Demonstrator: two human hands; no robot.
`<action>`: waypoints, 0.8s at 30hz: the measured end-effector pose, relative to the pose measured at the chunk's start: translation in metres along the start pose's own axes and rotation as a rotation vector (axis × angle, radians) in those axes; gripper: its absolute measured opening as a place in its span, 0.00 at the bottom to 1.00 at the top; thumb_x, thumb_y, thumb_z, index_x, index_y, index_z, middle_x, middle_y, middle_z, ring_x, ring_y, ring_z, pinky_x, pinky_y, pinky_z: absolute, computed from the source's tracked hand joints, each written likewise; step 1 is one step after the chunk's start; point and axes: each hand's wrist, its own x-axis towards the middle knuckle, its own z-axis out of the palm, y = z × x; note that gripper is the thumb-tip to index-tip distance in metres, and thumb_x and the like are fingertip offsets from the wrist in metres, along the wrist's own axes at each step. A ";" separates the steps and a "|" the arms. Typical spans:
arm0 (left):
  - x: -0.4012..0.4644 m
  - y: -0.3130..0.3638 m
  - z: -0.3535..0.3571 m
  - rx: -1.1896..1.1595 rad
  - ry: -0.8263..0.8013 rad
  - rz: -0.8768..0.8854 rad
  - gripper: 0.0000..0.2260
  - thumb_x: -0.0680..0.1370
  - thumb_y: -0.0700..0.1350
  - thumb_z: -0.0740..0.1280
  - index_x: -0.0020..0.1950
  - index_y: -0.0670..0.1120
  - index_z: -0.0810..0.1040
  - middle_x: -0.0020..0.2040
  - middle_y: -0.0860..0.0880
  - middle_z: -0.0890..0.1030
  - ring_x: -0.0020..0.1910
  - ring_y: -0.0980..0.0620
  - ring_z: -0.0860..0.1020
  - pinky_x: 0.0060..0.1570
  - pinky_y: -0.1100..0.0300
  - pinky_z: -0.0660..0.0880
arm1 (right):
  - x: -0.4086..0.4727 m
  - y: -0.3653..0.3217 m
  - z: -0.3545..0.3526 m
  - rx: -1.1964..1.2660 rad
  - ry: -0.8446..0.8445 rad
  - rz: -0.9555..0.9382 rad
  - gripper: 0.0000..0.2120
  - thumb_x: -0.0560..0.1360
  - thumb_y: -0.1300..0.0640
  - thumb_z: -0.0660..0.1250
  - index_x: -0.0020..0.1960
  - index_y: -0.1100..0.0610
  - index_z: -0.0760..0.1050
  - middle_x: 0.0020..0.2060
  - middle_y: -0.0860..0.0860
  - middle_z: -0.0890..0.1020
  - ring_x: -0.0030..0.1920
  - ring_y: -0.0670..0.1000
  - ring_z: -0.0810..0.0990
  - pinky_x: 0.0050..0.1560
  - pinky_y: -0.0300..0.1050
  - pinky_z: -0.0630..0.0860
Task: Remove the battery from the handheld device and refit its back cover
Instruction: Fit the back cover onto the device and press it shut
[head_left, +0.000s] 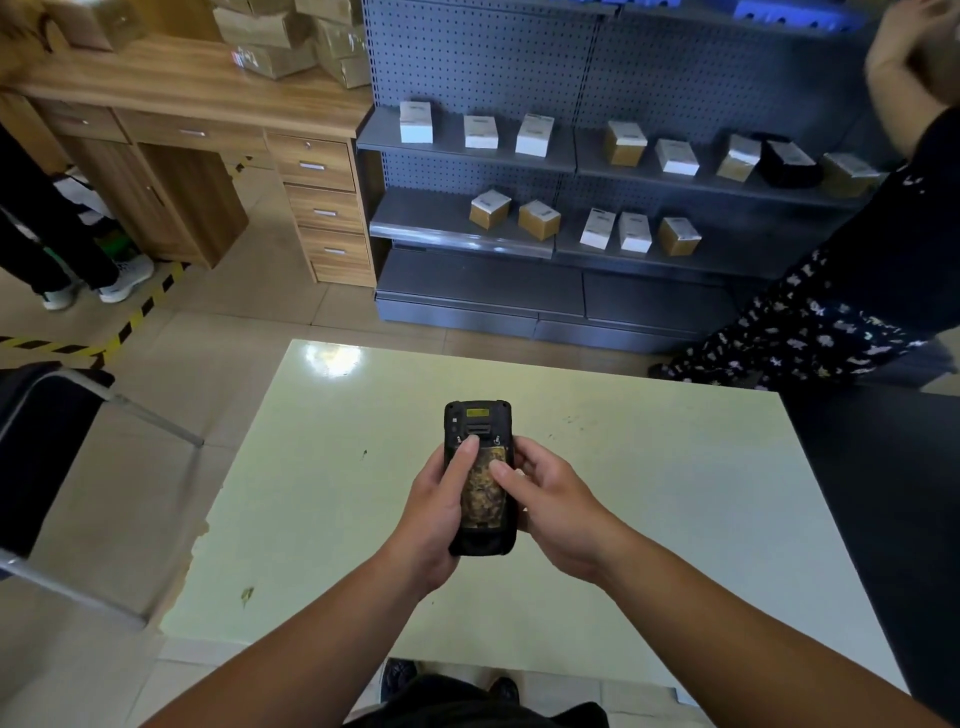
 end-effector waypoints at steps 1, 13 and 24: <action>0.000 0.000 -0.001 0.002 0.004 0.009 0.13 0.83 0.52 0.64 0.64 0.49 0.81 0.58 0.40 0.86 0.58 0.39 0.84 0.52 0.44 0.82 | 0.000 0.000 0.000 0.001 -0.004 -0.008 0.14 0.84 0.61 0.63 0.68 0.54 0.75 0.64 0.59 0.80 0.62 0.58 0.82 0.64 0.61 0.79; 0.000 0.001 -0.012 0.089 0.060 0.089 0.11 0.84 0.50 0.63 0.62 0.51 0.81 0.56 0.42 0.87 0.56 0.40 0.85 0.56 0.39 0.81 | 0.002 0.004 0.009 -0.038 0.006 -0.071 0.15 0.83 0.62 0.64 0.68 0.53 0.76 0.63 0.60 0.78 0.61 0.63 0.82 0.63 0.61 0.80; 0.000 -0.004 -0.009 0.063 0.218 -0.092 0.12 0.82 0.55 0.64 0.55 0.52 0.84 0.54 0.42 0.87 0.53 0.39 0.86 0.51 0.39 0.83 | 0.016 0.005 0.031 -0.192 0.381 0.015 0.13 0.81 0.49 0.67 0.47 0.56 0.85 0.41 0.51 0.88 0.45 0.51 0.87 0.49 0.51 0.85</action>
